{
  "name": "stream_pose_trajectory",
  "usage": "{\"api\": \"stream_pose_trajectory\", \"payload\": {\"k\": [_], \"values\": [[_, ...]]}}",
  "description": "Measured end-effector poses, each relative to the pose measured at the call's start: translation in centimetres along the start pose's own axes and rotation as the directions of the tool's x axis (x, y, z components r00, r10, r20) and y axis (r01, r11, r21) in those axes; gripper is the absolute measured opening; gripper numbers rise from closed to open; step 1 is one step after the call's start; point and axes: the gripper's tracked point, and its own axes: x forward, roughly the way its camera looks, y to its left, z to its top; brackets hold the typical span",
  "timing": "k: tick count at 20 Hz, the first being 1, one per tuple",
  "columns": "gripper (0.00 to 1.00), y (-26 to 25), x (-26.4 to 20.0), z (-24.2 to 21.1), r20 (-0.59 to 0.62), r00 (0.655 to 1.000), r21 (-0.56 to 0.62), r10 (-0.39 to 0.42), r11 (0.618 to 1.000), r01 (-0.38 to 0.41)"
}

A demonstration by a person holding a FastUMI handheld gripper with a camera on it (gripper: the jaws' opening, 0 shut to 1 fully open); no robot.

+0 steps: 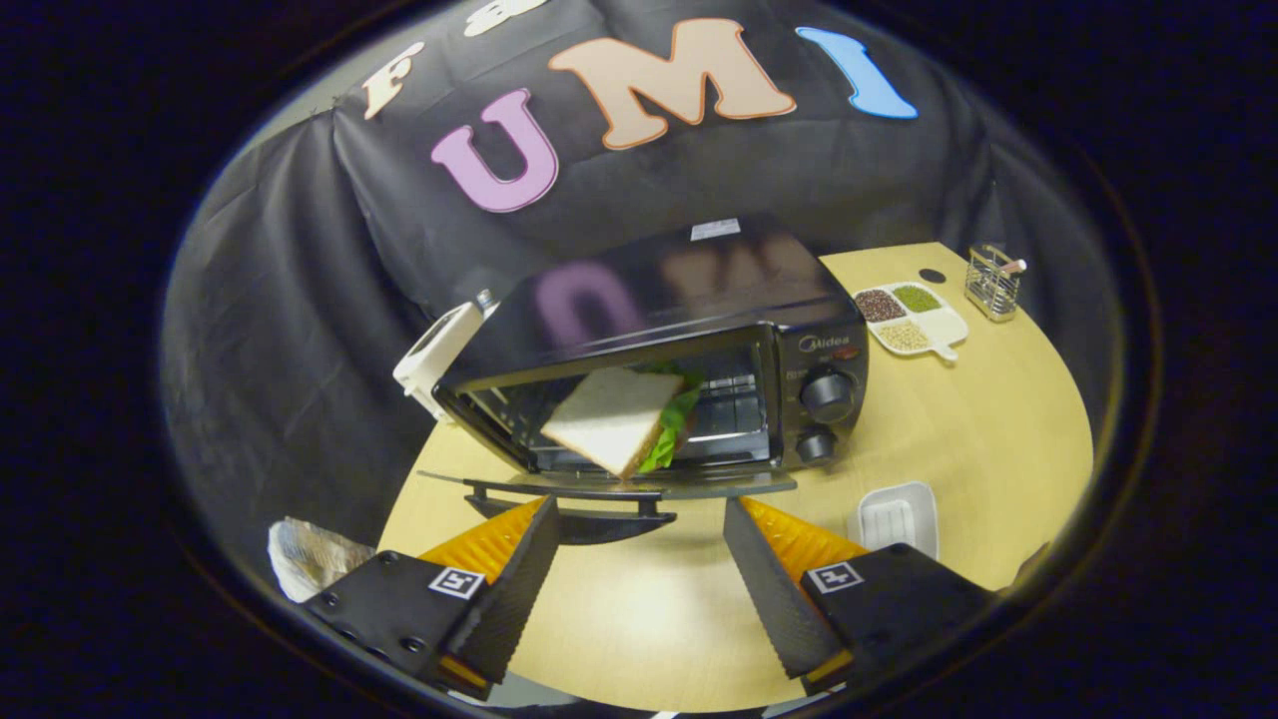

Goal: Open the toaster oven, put the food inside, and close the toaster oven door.

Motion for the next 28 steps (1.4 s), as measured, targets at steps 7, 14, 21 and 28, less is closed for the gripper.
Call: {"api": "stream_pose_trajectory", "payload": {"k": [7,14,21,28], "values": [[1.0,0.3,1.3,4.0,0.068,0.998,0.011,-0.014,1.0,0.013],[0.99,-0.1,1.2,6.4,0.114,0.993,-0.017,-0.029,0.999,0.031],[0.98,-3.3,0.0,7.3,0.143,0.986,-0.045,-0.081,0.995,0.088],[0.98,-7.3,-6.0,15.8,0.375,0.914,-0.059,-0.152,0.981,0.187]]}}
